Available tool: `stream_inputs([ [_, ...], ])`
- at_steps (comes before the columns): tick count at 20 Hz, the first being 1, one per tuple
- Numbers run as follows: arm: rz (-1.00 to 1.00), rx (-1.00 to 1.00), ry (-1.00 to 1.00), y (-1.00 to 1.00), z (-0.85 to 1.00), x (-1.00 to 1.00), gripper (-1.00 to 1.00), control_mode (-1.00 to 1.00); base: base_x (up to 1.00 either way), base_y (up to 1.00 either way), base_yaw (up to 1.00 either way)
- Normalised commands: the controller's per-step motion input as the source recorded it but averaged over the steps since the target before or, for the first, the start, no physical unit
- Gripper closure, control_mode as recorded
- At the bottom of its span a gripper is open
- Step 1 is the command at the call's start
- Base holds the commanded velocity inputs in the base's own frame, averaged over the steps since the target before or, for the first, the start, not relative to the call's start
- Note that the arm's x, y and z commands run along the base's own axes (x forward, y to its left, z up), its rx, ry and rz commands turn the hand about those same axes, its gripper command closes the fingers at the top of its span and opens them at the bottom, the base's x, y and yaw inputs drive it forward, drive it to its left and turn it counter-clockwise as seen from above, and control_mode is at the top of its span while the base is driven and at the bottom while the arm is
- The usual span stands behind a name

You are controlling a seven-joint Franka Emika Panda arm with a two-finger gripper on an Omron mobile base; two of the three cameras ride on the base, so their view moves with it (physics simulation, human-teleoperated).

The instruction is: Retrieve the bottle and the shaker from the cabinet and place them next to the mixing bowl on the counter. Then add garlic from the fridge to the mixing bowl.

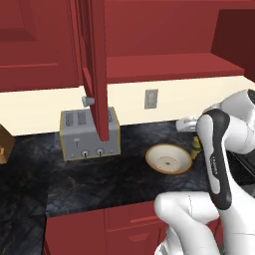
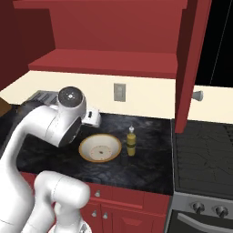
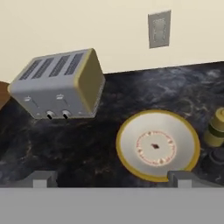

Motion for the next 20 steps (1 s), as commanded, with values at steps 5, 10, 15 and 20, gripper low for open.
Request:
stream_inputs([
  [5, 0.00, -0.34, -0.08, 0.38, 0.33, -0.03, -1.00, -1.00, 0.00, 0.00, 0.00],
  [10, -0.01, -0.10, -0.17, 0.14, 0.72, -0.35, -1.00, -1.00, 0.00, 0.00, 0.00],
  [15, -0.03, 0.01, -0.12, 0.07, 0.64, -0.19, -1.00, -1.00, 0.00, 0.00, 0.00],
  [20, -0.14, 0.17, -0.08, 0.00, 0.18, 0.01, -1.00, -1.00, 0.00, 0.00, 0.00],
])
